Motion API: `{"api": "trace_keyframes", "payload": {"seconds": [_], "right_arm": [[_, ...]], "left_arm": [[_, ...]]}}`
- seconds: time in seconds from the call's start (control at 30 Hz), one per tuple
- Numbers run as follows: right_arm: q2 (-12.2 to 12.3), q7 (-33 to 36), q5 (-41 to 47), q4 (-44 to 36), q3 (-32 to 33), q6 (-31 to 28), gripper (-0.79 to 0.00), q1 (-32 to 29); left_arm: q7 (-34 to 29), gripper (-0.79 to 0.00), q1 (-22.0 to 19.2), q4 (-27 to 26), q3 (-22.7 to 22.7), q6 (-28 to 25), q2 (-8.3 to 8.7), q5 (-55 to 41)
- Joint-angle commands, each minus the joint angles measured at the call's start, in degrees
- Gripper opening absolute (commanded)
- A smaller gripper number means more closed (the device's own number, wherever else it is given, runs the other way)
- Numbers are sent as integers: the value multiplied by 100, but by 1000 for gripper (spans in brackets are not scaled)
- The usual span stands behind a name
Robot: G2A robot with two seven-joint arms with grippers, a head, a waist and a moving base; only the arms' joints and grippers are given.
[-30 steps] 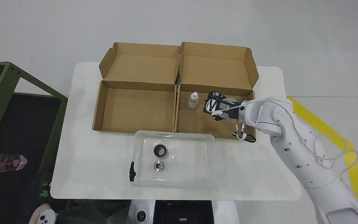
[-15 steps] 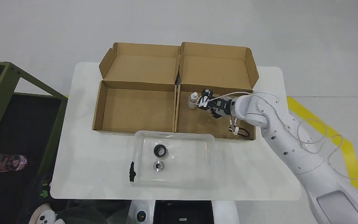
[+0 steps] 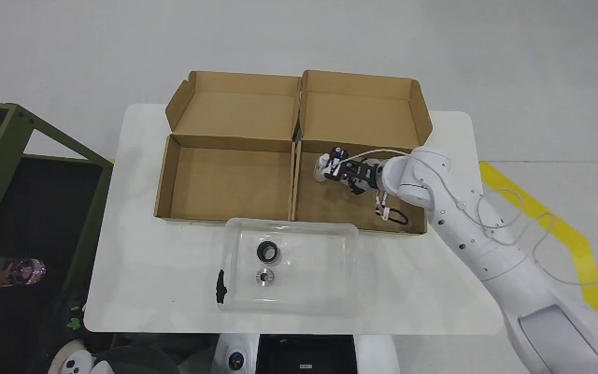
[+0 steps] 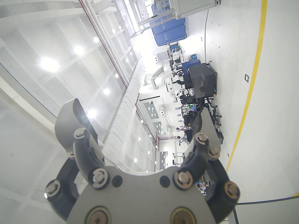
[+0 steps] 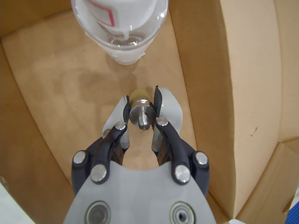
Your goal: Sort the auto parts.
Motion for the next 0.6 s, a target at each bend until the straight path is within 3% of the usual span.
{"api": "trace_keyframes", "payload": {"seconds": [0.0, 0.2, 0.57], "right_arm": [[-15, -71, 78, 36, 4, -44, -610, 3], [-22, -72, 86, 2, 57, -92, -502, -9], [180, -168, 193, -644, 681, -311, -462, -439]], "left_arm": [[0, 0, 0, 0, 0, 0, 0, 0], [0, 0, 0, 0, 0, 0, 0, 0], [0, 0, 0, 0, 0, 0, 0, 0]]}}
